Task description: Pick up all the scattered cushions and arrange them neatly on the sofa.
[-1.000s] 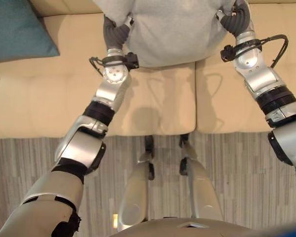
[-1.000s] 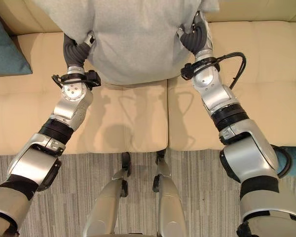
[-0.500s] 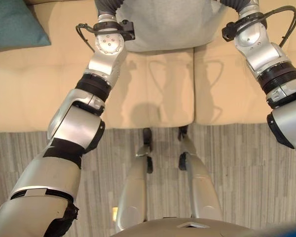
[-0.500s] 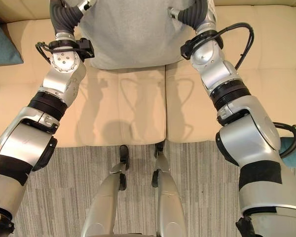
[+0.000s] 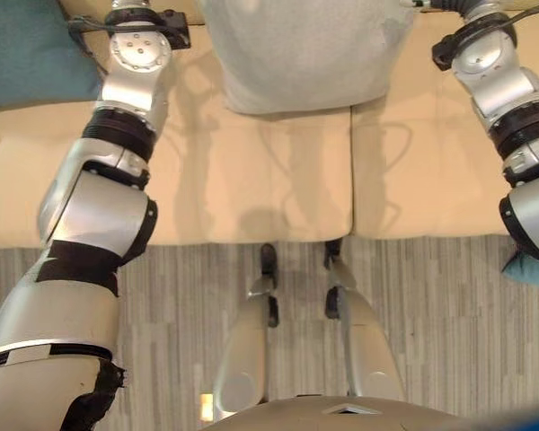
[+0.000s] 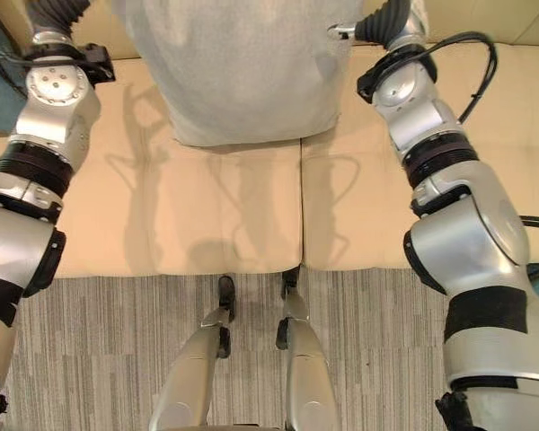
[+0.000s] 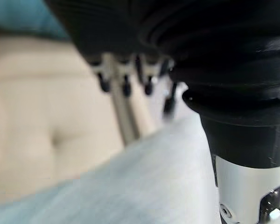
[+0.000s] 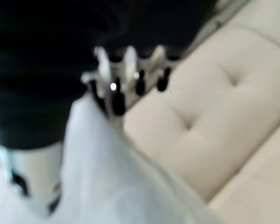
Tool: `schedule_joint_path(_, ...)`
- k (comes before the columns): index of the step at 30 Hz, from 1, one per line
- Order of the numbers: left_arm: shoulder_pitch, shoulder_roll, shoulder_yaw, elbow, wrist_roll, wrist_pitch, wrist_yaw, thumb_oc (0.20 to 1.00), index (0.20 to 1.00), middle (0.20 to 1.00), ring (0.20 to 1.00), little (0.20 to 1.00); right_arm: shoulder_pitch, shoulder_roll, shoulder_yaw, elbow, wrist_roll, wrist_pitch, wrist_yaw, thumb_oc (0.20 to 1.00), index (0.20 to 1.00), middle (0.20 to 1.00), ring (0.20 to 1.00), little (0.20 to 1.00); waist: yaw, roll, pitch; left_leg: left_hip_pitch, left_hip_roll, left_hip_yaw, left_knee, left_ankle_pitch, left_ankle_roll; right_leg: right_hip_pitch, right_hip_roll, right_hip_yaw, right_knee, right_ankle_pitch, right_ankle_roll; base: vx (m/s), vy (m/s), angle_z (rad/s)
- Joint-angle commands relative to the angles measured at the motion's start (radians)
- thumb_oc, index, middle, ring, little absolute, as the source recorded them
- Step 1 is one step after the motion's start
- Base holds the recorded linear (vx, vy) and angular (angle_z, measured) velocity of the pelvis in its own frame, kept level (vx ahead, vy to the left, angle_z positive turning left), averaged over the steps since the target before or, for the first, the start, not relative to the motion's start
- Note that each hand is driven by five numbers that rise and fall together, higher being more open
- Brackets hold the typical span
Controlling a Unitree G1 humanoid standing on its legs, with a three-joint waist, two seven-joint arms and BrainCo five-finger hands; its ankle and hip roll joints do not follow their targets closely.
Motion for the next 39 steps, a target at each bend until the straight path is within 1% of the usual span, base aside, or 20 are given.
schedule_joint_path(1,0.066,0.036,0.004,-0.135,0.003,-0.085,-0.03,1.0,1.0,1.0,1.0,1.0,0.041,-0.066,-0.032,-0.106,0.039,-0.083,0.011,1.0,1.0,1.0,1.0,1.0,0.027,0.019,-0.054,0.107,0.055,-0.009,-0.156,0.124,-0.096,0.13,-0.054,-0.004,0.054,-0.131,0.154,0.0,0.0,0.0)
schedule_joint_path(3,0.069,0.036,0.005,-0.139,0.004,-0.084,-0.029,1.0,1.0,1.0,1.0,1.0,0.044,-0.066,-0.033,-0.109,0.038,-0.082,0.011,1.0,1.0,1.0,1.0,1.0,0.026,0.019,-0.057,0.104,0.053,-0.01,-0.158,0.129,-0.095,0.128,-0.055,-0.004,0.052,-0.127,0.154,0.0,0.0,0.0)
schedule_joint_path(4,0.207,0.086,0.044,-0.292,0.039,-0.097,-0.048,1.0,1.0,1.0,1.0,1.0,0.163,-0.136,-0.073,-0.251,0.021,-0.1,0.046,1.0,1.0,1.0,1.0,1.0,0.024,0.015,-0.054,0.143,0.056,-0.003,-0.159,0.116,-0.096,0.16,-0.052,-0.006,0.061,-0.143,0.149,0.04,-0.002,-0.02)
schedule_joint_path(5,0.336,0.091,0.093,-0.408,0.035,-0.108,-0.073,1.0,1.0,1.0,1.0,1.0,0.269,-0.178,-0.111,-0.349,-0.003,-0.109,0.07,1.0,1.0,1.0,1.0,1.0,0.022,0.014,-0.056,0.166,0.055,0.002,-0.166,0.117,-0.095,0.176,-0.05,-0.007,0.062,-0.145,0.147,0.05,-0.008,-0.07)
schedule_joint_path(8,0.572,0.1,0.178,-0.598,0.05,-0.114,-0.122,1.0,1.0,1.0,1.0,1.0,0.509,-0.227,-0.225,-0.507,-0.028,-0.121,0.112,1.0,1.0,1.0,1.0,1.0,0.019,0.018,-0.063,0.214,0.056,0.009,-0.183,0.115,-0.097,0.211,-0.046,-0.009,0.068,-0.158,0.146,0.04,0.004,-0.05)
schedule_joint_path(9,0.649,0.083,0.207,-0.641,0.059,-0.107,-0.134,1.0,1.0,1.0,1.0,1.0,0.589,-0.221,-0.273,-0.551,-0.031,-0.124,0.127,1.0,1.0,1.0,1.0,1.0,0.019,0.018,-0.068,0.233,0.056,0.012,-0.192,0.115,-0.098,0.227,-0.046,-0.011,0.069,-0.163,0.146,0.08,0.001,-0.04)
schedule_joint_path(10,0.778,0.075,0.244,-0.693,0.098,-0.098,-0.169,1.0,1.0,1.0,1.0,1.0,0.741,-0.227,-0.348,-0.609,-0.052,-0.132,0.154,1.0,1.0,1.0,1.0,1.0,0.013,0.021,-0.075,0.265,0.057,0.019,-0.203,0.115,-0.098,0.252,-0.043,-0.015,0.075,-0.174,0.145,0.08,-0.004,-0.05)
schedule_joint_path(11,0.841,0.062,0.262,-0.722,0.11,-0.09,-0.185,1.0,1.0,1.0,1.0,1.0,0.815,-0.215,-0.39,-0.641,-0.05,-0.132,0.171,1.0,1.0,1.0,1.0,1.0,0.013,0.023,-0.08,0.279,0.057,0.02,-0.207,0.114,-0.098,0.267,-0.042,-0.016,0.076,-0.18,0.145,0.07,-0.004,-0.07)
schedule_joint_path(12,0.847,0.062,0.261,-0.727,0.111,-0.088,-0.184,1.0,1.0,1.0,1.0,1.0,0.827,-0.214,-0.397,-0.649,-0.052,-0.129,0.172,1.0,1.0,1.0,1.0,1.0,0.016,0.021,-0.081,0.284,0.057,0.02,-0.21,0.114,-0.098,0.27,-0.041,-0.016,0.075,-0.18,0.145,0.05,-0.01,-0.03)
schedule_joint_path(14,1.033,-0.008,0.309,-0.777,0.143,-0.075,-0.229,1.0,1.0,1.0,1.0,1.0,1.041,-0.161,-0.497,-0.691,-0.076,-0.137,0.209,1.0,1.0,1.0,1.0,1.0,0.009,0.023,-0.1,0.33,0.056,0.022,-0.22,0.11,-0.097,0.32,-0.038,-0.023,0.072,-0.193,0.145,0.07,-0.022,-0.02)
schedule_joint_path(15,1.033,-0.008,0.309,-0.777,0.143,-0.075,-0.229,1.0,1.0,1.0,1.0,1.0,1.041,-0.161,-0.497,-0.691,-0.076,-0.137,0.209,1.0,1.0,1.0,1.0,1.0,0.009,0.023,-0.1,0.33,0.056,0.022,-0.22,0.11,-0.097,0.32,-0.038,-0.023,0.072,-0.193,0.145,0.07,-0.033,0.01)
schedule_joint_path(16,1.135,-0.057,0.323,-0.775,0.163,-0.062,-0.263,1.0,1.0,1.0,1.0,1.0,1.152,-0.125,-0.54,-0.714,-0.089,-0.137,0.235,1.0,1.0,1.0,1.0,1.0,0.002,0.024,-0.115,0.358,0.058,0.024,-0.23,0.11,-0.098,0.351,-0.038,-0.028,0.065,-0.198,0.147,0.05,-0.033,0.0)
schedule_joint_path(18,1.232,-0.109,0.337,-0.739,0.166,-0.043,-0.292,1.0,1.0,1.0,1.0,1.0,1.257,-0.065,-0.579,-0.711,-0.078,-0.142,0.258,1.0,1.0,1.0,1.0,1.0,-0.003,0.024,-0.129,0.385,0.059,0.028,-0.237,0.111,-0.099,0.379,-0.038,-0.029,0.058,-0.201,0.148,0.04,-0.037,-0.03)
schedule_joint_path(20,1.272,-0.127,0.344,-0.714,0.171,-0.037,-0.307,1.0,1.0,1.0,1.0,1.0,1.302,-0.06,-0.59,-0.708,-0.106,-0.14,0.265,1.0,1.0,1.0,1.0,1.0,-0.007,0.025,-0.137,0.403,0.061,0.031,-0.242,0.111,-0.101,0.396,-0.037,-0.029,0.053,-0.204,0.149,0.02,-0.017,-0.05)
schedule_joint_path(21,1.336,-0.162,0.346,-0.652,0.194,-0.021,-0.323,1.0,1.0,1.0,1.0,1.0,1.358,-0.006,-0.6,-0.656,-0.103,-0.139,0.274,1.0,1.0,1.0,1.0,1.0,-0.012,0.027,-0.153,0.424,0.063,0.038,-0.242,0.109,-0.101,0.42,-0.033,-0.028,0.046,-0.208,0.149,0.02,-0.012,-0.06)
schedule_joint_path(22,1.337,-0.161,0.345,-0.652,0.195,-0.021,-0.323,1.0,1.0,1.0,1.0,1.0,1.36,-0.006,-0.6,-0.656,-0.103,-0.139,0.274,1.0,1.0,1.0,1.0,1.0,-0.012,0.026,-0.153,0.425,0.063,0.038,-0.243,0.109,-0.101,0.422,-0.033,-0.028,0.045,-0.207,0.149,0.03,-0.035,-0.02)
schedule_joint_path(23,1.393,-0.215,0.354,-0.547,0.205,0.004,-0.337,1.0,1.0,1.0,1.0,1.0,1.411,0.041,-0.591,-0.6,-0.127,-0.13,0.284,1.0,1.0,1.0,1.0,1.0,-0.015,0.026,-0.168,0.451,0.064,0.044,-0.245,0.105,-0.101,0.451,-0.027,-0.028,0.031,-0.208,0.149,0.03,-0.029,-0.01)
schedule_joint_path(31,1.477,-0.353,0.388,-0.067,0.338,0.084,-0.336,1.0,1.0,1.0,1.0,1.0,1.525,0.193,-0.554,-0.265,-0.156,-0.106,0.29,1.0,1.0,1.0,1.0,1.0,-0.029,0.025,-0.236,0.533,0.073,0.065,-0.236,0.082,-0.096,0.546,-0.005,-0.007,-0.013,-0.22,0.144,0.01,-0.033,-0.06)
schedule_joint_path(34,1.479,-0.375,0.394,0.045,0.379,0.102,-0.331,1.0,1.0,1.0,1.0,1.0,1.541,0.225,-0.555,-0.169,-0.147,-0.099,0.285,1.0,1.0,1.0,1.0,1.0,-0.035,0.022,-0.247,0.546,0.08,0.064,-0.219,0.078,-0.1,0.569,0.005,-0.002,-0.012,-0.23,0.136,0.0,-0.065,-0.08)
schedule_joint_path(39,1.48,-0.387,0.379,0.097,0.41,0.109,-0.339,1.0,1.0,1.0,1.0,1.0,1.574,0.258,-0.566,-0.046,-0.124,-0.09,0.29,1.0,1.0,1.0,1.0,1.0,-0.054,0.011,-0.242,0.545,0.101,0.068,-0.157,0.074,-0.111,0.608,0.026,0.002,-0.01,-0.256,0.112,-0.05,-0.08,0.02)
